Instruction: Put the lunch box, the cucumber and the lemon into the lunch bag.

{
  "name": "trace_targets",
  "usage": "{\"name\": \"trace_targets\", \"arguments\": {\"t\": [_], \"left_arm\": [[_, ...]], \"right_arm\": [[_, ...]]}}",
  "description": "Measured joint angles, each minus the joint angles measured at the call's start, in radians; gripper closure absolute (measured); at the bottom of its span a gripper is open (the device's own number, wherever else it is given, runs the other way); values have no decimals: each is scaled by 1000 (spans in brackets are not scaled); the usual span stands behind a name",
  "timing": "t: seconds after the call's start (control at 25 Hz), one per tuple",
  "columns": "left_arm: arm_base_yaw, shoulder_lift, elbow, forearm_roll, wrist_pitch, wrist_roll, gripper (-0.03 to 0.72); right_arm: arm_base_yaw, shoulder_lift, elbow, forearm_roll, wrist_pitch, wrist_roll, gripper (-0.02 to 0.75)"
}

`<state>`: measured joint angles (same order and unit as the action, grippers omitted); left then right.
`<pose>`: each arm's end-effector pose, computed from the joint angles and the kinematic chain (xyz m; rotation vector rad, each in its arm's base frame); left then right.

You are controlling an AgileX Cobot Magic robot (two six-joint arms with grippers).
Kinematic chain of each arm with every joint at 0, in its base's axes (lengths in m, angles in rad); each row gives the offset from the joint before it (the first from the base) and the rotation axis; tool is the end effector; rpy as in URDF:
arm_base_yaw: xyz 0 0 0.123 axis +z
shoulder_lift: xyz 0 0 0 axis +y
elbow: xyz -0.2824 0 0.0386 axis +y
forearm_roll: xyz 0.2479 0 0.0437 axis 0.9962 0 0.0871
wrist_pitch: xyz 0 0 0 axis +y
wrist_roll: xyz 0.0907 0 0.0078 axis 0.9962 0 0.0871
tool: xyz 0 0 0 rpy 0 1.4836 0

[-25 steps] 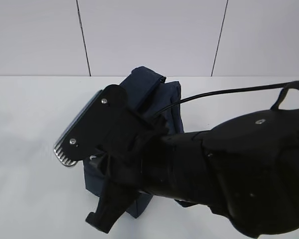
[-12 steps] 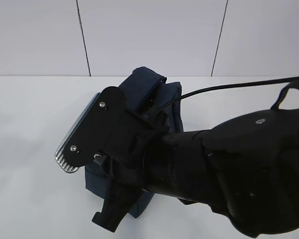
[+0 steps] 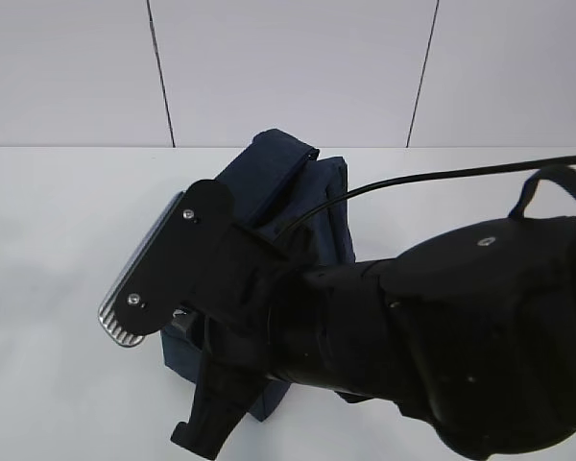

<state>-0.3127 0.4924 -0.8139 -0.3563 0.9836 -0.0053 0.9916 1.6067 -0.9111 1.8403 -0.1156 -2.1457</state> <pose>0.0539 -0.0452 0.3651 0.2905 2.1320 -0.6188 0.1943 0.2788 0.2246 -1.2879 1.8055 0.2594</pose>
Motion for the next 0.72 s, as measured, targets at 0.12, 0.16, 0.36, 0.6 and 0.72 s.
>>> {"name": "trace_targets", "arguments": {"t": [0.12, 0.16, 0.36, 0.6, 0.72], "left_arm": [[0, 0, 0, 0, 0, 0, 229], [0, 0, 0, 0, 0, 0, 229], [0, 0, 0, 0, 0, 0, 229], [0, 0, 0, 0, 1, 0, 232], [0, 0, 0, 0, 1, 0, 233]], "right_arm": [[0, 0, 0, 0, 1, 0, 717], [0, 0, 0, 0, 1, 0, 717], [0, 0, 0, -10, 1, 17, 717], [0, 0, 0, -363, 8, 378, 717], [-1, 0, 0, -600, 24, 605, 717]]}}
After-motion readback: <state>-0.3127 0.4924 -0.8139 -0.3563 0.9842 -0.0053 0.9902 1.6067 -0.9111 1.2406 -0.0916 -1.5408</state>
